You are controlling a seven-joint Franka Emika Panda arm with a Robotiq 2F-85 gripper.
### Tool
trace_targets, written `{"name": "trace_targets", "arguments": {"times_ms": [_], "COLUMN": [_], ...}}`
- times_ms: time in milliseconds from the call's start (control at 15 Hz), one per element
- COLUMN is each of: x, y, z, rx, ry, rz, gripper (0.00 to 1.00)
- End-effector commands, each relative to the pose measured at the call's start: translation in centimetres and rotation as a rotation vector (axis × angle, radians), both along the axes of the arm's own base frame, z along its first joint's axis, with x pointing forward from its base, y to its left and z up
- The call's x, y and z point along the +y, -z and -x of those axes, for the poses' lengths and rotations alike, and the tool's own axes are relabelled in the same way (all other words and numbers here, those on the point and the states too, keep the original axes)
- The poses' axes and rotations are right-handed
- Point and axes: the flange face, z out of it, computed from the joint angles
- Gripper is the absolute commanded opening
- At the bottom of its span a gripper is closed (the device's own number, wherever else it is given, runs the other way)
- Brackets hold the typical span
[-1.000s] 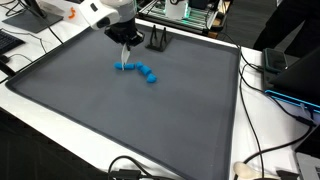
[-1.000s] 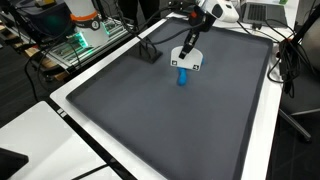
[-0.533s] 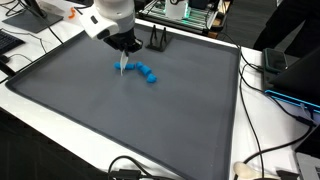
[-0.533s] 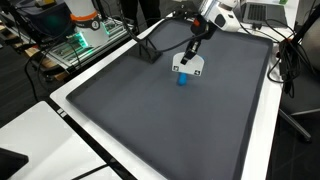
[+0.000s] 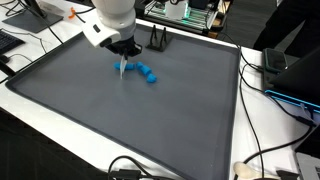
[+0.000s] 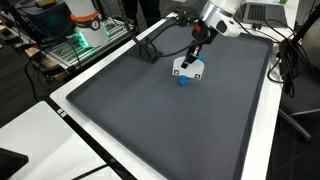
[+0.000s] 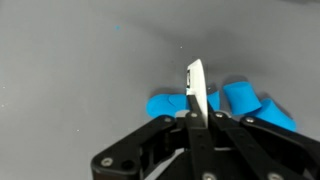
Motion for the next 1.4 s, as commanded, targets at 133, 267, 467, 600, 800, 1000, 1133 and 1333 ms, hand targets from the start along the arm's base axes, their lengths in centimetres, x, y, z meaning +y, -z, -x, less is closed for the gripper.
{"name": "trace_targets", "arguments": {"times_ms": [133,267,467,600,800,1000,1133,1333], "x": [-0.7,-0.9,-1.2,-1.4,-2.0,-2.4,-2.5,-2.7], "y": [2.7,3.0,3.1,3.1,3.4,3.4,3.2,2.8], "z": [0.4,0.8,1.4,1.9,2.9,3.7,4.0,4.3], "rx": [0.026,0.035,0.042,0.043,0.046,0.057,0.065,0.075], "ry": [-0.013,-0.003,0.008,0.017,0.028,0.035,0.034,0.042], "rz": [0.006,0.000,-0.009,-0.013,-0.023,-0.030,-0.042,-0.050], "gripper": [0.01,0.01,0.01,0.01,0.01,0.01,0.01,0.01]}}
